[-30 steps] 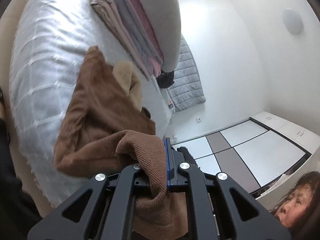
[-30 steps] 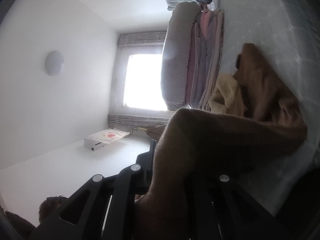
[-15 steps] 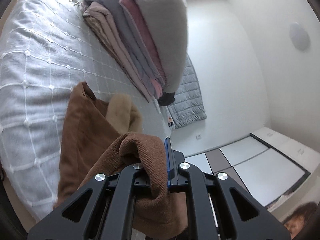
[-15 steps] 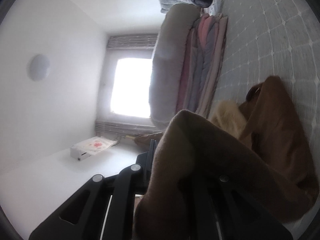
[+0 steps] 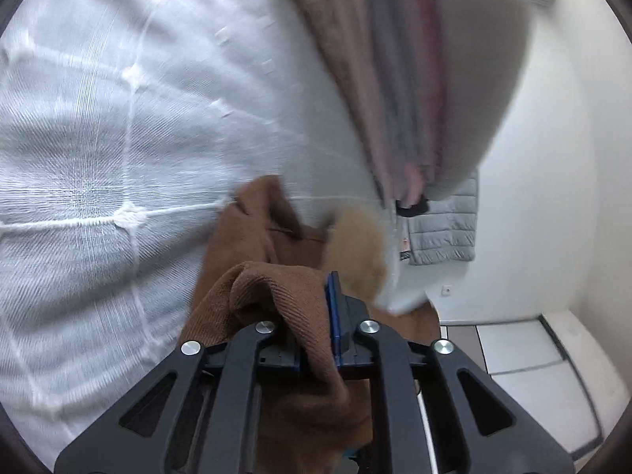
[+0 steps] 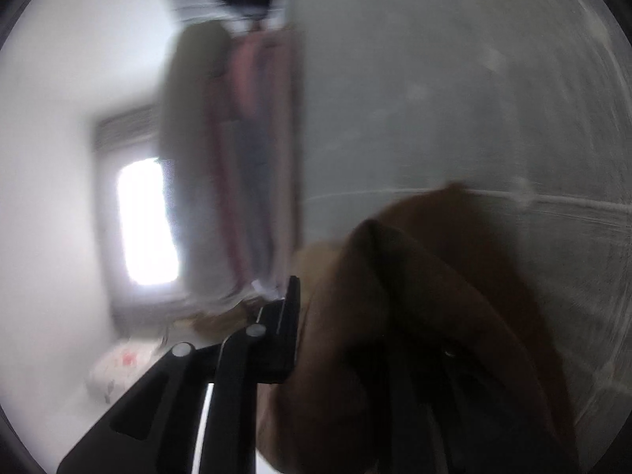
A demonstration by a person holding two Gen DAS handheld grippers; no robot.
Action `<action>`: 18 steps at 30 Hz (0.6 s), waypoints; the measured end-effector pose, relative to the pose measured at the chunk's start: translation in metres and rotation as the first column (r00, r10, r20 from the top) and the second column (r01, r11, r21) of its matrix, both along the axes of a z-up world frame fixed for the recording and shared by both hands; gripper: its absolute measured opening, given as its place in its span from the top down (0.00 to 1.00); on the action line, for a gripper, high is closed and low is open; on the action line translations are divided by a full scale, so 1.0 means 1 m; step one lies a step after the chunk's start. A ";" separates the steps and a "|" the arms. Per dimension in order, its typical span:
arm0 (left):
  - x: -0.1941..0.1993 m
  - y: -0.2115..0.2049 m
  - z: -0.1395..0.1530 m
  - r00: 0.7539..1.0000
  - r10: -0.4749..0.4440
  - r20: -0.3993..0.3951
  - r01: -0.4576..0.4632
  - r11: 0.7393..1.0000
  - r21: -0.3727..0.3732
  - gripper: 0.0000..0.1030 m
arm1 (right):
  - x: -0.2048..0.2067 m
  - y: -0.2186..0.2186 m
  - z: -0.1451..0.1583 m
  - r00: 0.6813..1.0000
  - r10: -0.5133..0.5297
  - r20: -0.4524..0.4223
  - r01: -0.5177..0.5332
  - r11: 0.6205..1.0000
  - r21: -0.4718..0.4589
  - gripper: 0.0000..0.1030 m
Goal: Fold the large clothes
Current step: 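Open both grippers to release the hem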
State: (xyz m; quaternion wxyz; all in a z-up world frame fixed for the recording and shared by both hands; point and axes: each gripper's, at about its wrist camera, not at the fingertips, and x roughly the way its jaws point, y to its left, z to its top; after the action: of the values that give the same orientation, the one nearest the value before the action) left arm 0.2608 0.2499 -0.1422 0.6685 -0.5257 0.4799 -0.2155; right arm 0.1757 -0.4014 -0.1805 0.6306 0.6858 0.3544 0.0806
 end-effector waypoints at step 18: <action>-0.010 0.030 0.088 0.992 -0.083 0.095 0.061 0.975 0.215 0.42 | -0.029 0.018 0.051 0.980 0.179 0.088 -0.174 0.983 -0.064 0.29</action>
State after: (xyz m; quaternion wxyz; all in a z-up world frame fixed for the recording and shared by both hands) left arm 0.2513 0.2804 -0.0538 0.7362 -0.4219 0.4837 -0.2145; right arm 0.1467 -0.3837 -0.1298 0.6558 0.6292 0.3860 0.1581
